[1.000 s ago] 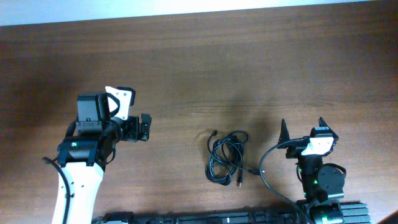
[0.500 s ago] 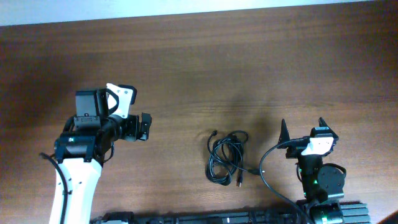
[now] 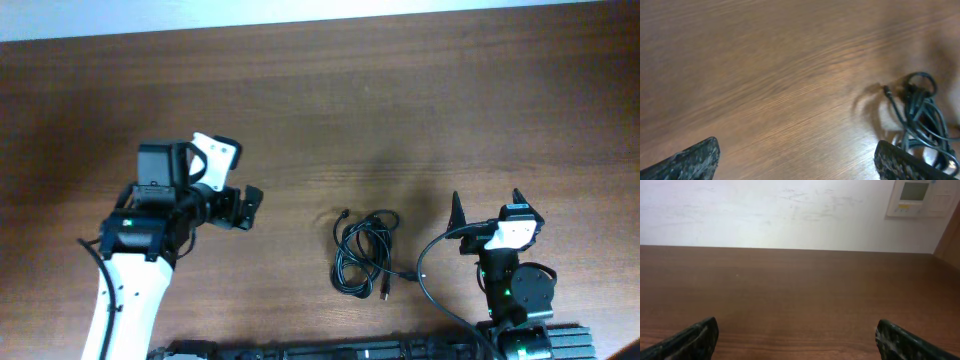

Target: Untangle cables

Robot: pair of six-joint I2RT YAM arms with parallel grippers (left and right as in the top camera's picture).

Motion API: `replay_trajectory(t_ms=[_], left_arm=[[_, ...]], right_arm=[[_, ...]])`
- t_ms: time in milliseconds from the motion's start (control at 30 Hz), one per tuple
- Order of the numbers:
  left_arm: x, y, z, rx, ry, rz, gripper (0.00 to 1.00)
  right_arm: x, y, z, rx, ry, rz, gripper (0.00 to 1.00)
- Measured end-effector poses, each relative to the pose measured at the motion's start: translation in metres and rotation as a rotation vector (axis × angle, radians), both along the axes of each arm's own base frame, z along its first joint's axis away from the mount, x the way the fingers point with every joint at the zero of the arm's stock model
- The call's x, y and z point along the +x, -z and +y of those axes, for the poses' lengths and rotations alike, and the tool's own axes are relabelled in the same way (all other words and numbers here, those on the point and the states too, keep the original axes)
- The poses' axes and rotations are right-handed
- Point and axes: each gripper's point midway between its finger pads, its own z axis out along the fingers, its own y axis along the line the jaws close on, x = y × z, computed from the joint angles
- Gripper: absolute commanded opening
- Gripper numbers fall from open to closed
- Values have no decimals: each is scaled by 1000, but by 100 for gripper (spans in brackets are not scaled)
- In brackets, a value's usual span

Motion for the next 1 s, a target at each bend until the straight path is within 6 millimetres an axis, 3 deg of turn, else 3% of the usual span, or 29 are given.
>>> replay_trajectory(t_ms=[100, 267, 400, 1000], left_arm=[[1, -6, -21, -5, 72, -38, 99], [19, -16, -25, -16, 72, -114, 99], [27, 0, -27, -11, 75, -74, 99], [24, 7, -26, -7, 74, -42, 99]], right_arm=[[0, 0, 0, 1, 0, 0, 99], [0, 0, 0, 0, 0, 0, 99], [0, 0, 0, 0, 0, 0, 99], [0, -1, 0, 1, 0, -3, 99]])
